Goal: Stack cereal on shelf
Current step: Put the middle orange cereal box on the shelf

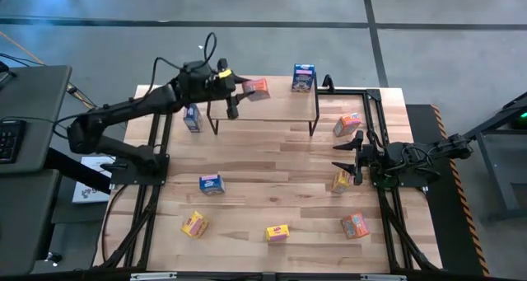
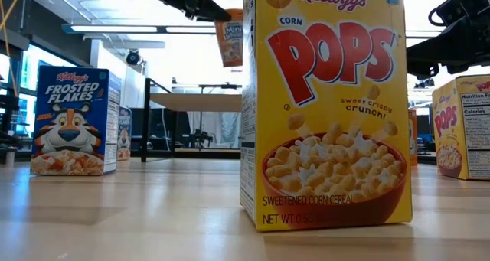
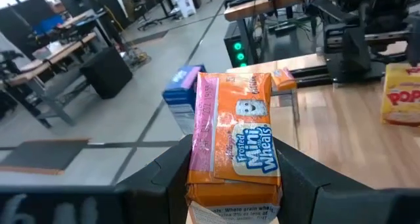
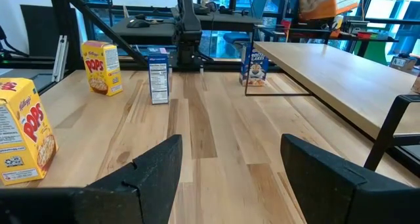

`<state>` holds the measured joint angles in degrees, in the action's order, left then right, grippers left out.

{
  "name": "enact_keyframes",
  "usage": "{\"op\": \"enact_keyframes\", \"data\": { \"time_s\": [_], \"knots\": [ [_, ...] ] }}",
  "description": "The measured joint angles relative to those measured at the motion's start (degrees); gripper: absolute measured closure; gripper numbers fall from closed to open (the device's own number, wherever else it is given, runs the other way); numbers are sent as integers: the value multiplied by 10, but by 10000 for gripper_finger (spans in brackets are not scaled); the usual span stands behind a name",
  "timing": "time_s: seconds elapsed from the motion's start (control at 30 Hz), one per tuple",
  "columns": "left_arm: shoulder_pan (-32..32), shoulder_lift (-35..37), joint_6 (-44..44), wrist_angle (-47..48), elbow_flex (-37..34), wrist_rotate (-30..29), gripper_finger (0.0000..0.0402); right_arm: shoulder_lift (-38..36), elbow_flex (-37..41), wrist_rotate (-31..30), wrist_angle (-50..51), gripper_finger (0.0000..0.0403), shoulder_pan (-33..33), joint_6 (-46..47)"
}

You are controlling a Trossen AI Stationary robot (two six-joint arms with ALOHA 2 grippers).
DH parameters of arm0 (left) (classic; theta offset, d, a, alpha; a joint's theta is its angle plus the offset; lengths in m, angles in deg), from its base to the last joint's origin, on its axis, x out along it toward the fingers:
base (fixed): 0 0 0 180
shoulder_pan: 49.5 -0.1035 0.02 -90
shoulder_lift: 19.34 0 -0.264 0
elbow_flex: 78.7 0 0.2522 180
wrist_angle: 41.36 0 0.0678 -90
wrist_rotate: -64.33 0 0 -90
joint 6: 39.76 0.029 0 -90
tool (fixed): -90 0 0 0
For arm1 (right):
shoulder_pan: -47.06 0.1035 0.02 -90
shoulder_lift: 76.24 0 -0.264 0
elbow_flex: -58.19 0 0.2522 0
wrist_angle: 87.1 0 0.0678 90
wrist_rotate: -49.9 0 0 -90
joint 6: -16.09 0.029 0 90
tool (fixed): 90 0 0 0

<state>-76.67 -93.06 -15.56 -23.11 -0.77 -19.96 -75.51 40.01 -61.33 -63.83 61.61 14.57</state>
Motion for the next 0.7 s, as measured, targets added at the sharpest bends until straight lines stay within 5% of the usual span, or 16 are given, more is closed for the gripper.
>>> {"op": "enact_keyframes", "data": {
  "time_s": [0.7],
  "knots": [
    [-106,-184,87,77,163,142,247,0,0,2,0,151,0,0]
  ]
}}
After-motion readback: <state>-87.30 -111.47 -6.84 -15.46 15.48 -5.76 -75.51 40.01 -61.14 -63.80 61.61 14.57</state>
